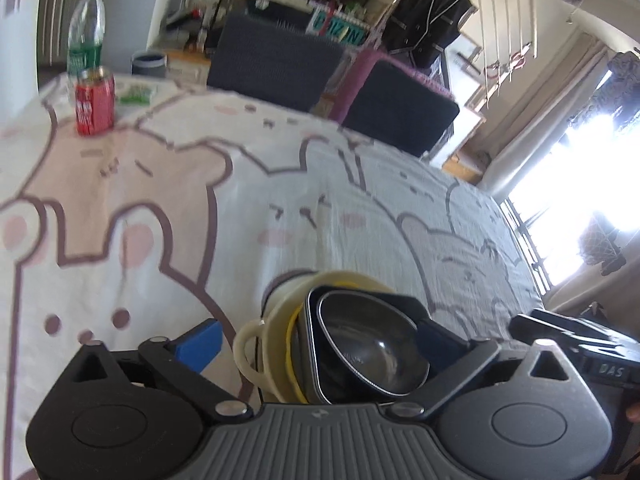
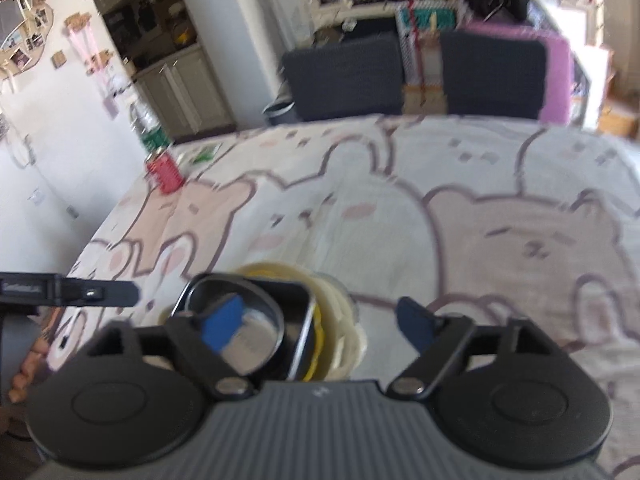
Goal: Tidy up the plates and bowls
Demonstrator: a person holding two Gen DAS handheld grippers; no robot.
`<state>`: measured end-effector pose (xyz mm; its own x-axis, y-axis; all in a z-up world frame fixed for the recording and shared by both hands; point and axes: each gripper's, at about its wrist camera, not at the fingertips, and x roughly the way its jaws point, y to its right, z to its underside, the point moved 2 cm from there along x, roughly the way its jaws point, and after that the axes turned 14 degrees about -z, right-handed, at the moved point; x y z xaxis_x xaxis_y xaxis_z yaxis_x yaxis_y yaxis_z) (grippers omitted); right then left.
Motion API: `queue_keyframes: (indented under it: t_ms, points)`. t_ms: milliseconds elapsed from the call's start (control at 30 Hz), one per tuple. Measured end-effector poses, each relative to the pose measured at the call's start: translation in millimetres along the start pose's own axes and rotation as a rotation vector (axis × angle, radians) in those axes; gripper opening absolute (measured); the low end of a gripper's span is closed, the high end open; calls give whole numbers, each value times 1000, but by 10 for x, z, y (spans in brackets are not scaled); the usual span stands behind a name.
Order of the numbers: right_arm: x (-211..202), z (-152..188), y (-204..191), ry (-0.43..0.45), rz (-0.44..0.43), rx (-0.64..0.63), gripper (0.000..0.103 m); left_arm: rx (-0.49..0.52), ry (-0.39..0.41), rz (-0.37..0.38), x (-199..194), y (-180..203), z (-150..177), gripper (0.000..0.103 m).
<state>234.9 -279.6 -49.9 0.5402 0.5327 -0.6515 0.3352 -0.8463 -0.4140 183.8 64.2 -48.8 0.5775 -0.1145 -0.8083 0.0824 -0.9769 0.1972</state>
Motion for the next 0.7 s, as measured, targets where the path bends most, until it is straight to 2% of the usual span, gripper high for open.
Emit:
queue_keyframes:
  t_ms: [200,367,533,700]
  points:
    - [-352,26,-103,102,66,-65,102,27,71,-31,-399,54,0,103]
    - [-654,14,-251,184,53,-77,103,80,215,-64,-967,139,9,103]
    - [-963,75,-467,274,72,-100,103,82,328,-97,-1448,168,201,103]
    - [-1200,242,-633,315,83,-143,103,96,395,-158,-1763,177,452,103]
